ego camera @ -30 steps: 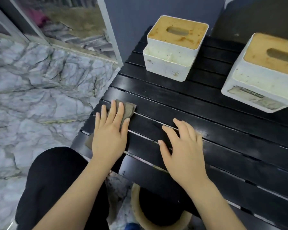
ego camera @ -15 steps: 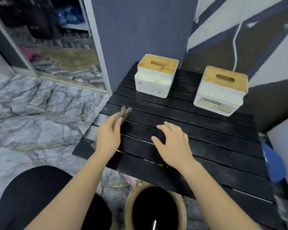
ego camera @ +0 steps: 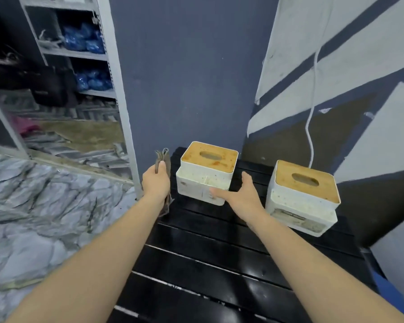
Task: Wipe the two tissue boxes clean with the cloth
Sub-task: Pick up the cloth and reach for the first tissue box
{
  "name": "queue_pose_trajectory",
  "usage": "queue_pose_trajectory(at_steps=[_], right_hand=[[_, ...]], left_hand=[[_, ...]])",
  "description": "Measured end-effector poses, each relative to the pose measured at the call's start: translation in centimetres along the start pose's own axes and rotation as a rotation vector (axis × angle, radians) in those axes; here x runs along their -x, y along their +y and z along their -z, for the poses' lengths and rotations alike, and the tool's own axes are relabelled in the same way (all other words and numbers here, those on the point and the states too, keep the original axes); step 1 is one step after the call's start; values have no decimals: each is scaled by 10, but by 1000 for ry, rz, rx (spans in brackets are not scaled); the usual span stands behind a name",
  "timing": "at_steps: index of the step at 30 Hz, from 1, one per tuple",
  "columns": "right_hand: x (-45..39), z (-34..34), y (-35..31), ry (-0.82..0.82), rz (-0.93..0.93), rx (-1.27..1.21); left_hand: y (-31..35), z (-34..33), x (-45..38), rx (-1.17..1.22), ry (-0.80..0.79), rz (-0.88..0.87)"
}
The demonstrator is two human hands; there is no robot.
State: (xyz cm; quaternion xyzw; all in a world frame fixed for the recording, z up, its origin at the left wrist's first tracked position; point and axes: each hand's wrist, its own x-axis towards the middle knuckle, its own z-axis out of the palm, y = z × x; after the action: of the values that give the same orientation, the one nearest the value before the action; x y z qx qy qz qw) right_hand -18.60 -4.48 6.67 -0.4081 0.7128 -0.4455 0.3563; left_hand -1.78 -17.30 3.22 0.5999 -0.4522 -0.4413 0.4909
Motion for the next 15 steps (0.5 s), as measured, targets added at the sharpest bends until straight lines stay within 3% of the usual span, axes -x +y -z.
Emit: queue_pose_trajectory(at_steps=[4, 8, 15], right_hand=[[-33, -8, 8, -68, -16, -61], [-48, -18, 30, 49, 126, -56], [16, 8, 35, 99, 269, -105]], left_hand=[[-5, -27, -18, -9, -80, 56], [-5, -47, -10, -3, -87, 78], [11, -28, 59, 9, -22, -44]])
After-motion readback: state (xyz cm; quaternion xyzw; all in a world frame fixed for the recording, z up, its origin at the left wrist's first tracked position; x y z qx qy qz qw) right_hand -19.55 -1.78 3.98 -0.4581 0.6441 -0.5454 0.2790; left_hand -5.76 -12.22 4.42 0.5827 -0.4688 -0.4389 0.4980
